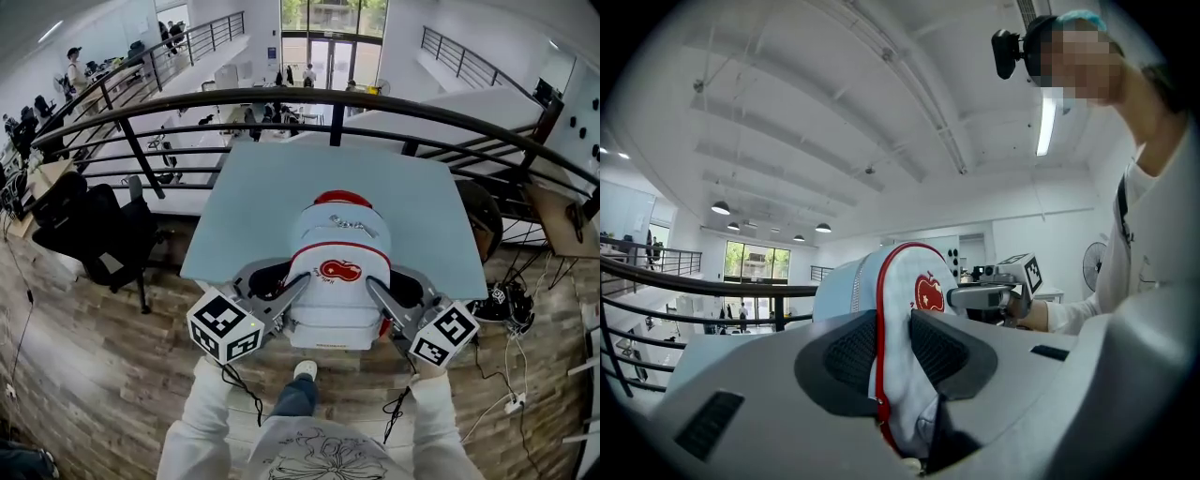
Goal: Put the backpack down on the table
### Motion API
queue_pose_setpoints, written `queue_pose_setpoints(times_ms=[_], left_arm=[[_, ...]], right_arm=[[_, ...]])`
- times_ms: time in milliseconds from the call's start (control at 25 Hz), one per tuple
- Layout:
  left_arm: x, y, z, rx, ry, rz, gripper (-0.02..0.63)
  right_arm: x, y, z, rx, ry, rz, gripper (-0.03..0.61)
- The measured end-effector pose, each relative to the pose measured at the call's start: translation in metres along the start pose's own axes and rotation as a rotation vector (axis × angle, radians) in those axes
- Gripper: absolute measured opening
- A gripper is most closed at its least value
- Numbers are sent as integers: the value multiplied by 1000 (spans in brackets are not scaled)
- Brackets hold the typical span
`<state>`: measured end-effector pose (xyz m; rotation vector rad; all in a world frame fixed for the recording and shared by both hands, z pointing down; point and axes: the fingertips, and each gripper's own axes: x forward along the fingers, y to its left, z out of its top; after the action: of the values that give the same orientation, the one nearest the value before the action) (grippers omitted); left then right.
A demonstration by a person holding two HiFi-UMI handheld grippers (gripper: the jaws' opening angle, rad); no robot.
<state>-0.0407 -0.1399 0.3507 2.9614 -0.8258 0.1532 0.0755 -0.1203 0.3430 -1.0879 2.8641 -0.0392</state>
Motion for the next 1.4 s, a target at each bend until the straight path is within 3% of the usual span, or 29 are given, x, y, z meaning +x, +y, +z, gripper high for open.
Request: queue_pose_setpoints(times_ms=[680,1400], left_arm=[[101,152,8,0,24,-37,112],[152,225,16,8,34,-15,112]], right_arm=[[113,-139,-9,9,31,-21,107],[168,-209,-10,-43,75,-20,108]])
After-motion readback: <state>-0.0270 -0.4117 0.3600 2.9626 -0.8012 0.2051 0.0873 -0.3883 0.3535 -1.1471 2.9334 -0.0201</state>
